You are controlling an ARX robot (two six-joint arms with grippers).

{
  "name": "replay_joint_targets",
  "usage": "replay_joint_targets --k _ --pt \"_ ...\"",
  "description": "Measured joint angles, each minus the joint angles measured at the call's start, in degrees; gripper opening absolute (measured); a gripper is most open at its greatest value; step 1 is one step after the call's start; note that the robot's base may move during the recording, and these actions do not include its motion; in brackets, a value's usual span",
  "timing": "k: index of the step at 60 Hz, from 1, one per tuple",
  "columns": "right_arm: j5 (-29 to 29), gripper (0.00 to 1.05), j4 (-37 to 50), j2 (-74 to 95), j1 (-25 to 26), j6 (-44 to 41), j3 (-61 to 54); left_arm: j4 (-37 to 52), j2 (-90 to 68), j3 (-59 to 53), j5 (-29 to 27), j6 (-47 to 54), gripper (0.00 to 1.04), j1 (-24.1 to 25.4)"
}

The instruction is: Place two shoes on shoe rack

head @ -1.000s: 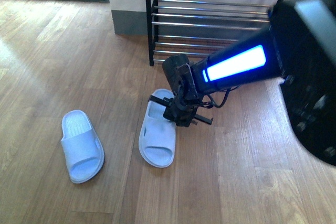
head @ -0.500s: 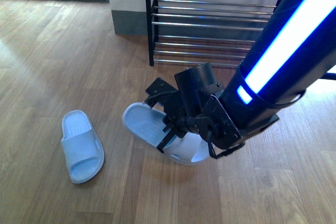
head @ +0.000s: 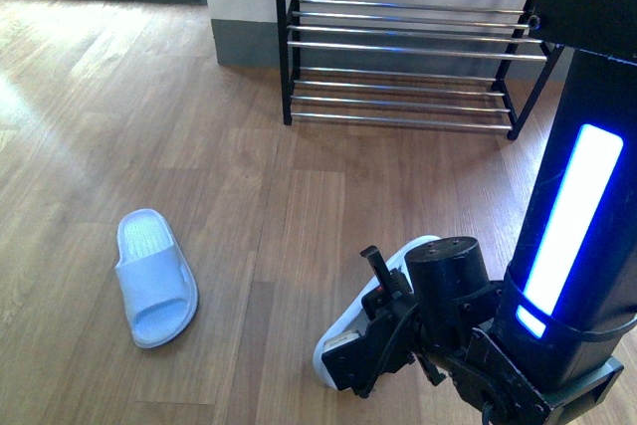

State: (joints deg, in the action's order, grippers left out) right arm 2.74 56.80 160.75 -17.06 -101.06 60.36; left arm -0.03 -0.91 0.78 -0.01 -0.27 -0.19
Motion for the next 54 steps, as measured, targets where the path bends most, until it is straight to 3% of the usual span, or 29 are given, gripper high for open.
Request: replay_joint_targets --k 6,15,20,31,41,46,54 --pt "0.1 0.23 1.6 -0.4 -0.6 1.1 -0.3 0.0 0.0 0.0 0.0 0.0 0.95 0.0" --pt "-0.9 0.49 2.1 -6.5 -2.6 13.8 -5.0 0.0 0.0 0.0 0.0 0.0 0.95 0.0" --pt "-3.2 0.63 -1.2 -11.7 -3.2 24.5 -6.9 0.0 0.0 0.0 0.0 0.0 0.95 0.0" --pt "-9.3 0.95 -17.8 -19.6 -2.3 63.6 -4.3 0.0 0.0 0.0 0.0 0.0 0.95 0.0" --pt "-17.6 0.95 -25.9 -14.6 0.2 104.0 1.3 0.0 0.0 0.0 0.0 0.0 0.95 0.0" --pt "-19.8 0.95 -26.2 -12.2 1.0 111.9 2.1 0.0 0.0 0.0 0.0 0.0 0.95 0.0" --pt "-20.5 0.95 -25.4 -8.9 1.9 117.4 2.2 0.0 0.0 0.0 0.0 0.0 0.95 0.0"
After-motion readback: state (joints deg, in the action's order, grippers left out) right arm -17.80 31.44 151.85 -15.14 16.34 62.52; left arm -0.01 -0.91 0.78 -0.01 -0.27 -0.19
